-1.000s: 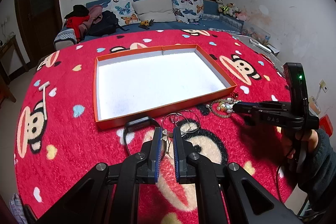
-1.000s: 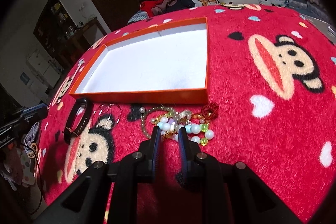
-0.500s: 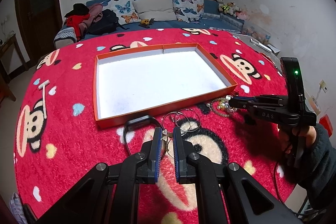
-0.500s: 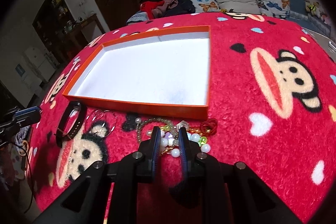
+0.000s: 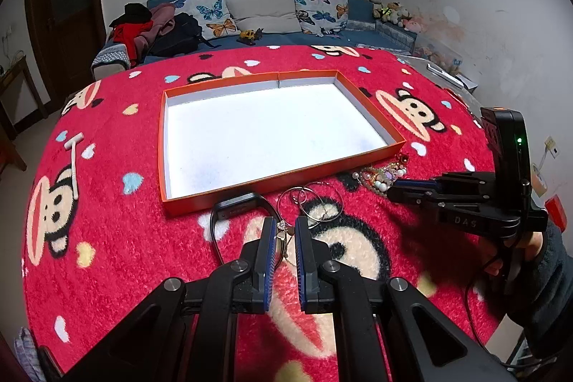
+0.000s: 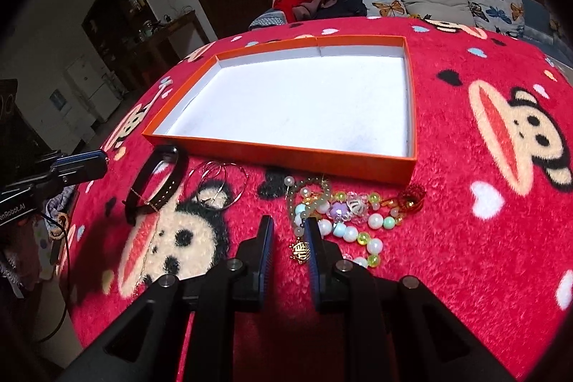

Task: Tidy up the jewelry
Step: 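Close the right gripper on the green bead bracelet while the left gripper holds the chain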

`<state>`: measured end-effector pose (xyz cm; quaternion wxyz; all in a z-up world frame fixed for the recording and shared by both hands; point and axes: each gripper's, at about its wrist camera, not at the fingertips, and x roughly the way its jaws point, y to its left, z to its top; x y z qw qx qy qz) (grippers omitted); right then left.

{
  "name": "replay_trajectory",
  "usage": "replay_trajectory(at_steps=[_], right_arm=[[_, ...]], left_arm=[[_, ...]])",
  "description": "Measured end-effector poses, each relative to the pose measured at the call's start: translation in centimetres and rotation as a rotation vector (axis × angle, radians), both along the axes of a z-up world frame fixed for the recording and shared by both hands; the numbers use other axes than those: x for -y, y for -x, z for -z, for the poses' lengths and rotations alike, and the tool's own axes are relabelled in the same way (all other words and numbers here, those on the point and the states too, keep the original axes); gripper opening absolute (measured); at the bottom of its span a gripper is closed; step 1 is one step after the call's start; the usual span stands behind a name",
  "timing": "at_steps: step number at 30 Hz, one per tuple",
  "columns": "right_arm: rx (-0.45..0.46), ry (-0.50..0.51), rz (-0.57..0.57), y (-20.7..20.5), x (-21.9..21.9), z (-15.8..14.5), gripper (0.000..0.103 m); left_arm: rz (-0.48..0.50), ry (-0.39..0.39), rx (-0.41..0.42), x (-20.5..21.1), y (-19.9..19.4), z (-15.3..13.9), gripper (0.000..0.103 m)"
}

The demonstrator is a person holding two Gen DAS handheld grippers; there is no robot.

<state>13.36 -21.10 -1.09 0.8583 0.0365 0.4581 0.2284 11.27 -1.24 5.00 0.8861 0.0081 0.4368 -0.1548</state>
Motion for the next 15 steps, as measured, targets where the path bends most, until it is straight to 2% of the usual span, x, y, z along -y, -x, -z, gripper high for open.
replay_trajectory(at_steps=[6,15], right_arm=[[-0.019,0.019,0.024,0.05,0.35,0.36,0.02],[-0.016,0.041,-0.005,0.36,-0.15,0.29,0.02]], left_arm=[[-0.004,0.005,-0.006,-0.28,-0.04,0.23,0.011],[-0.007,0.003,-0.008,-0.28,-0.17,0.35,0.011]])
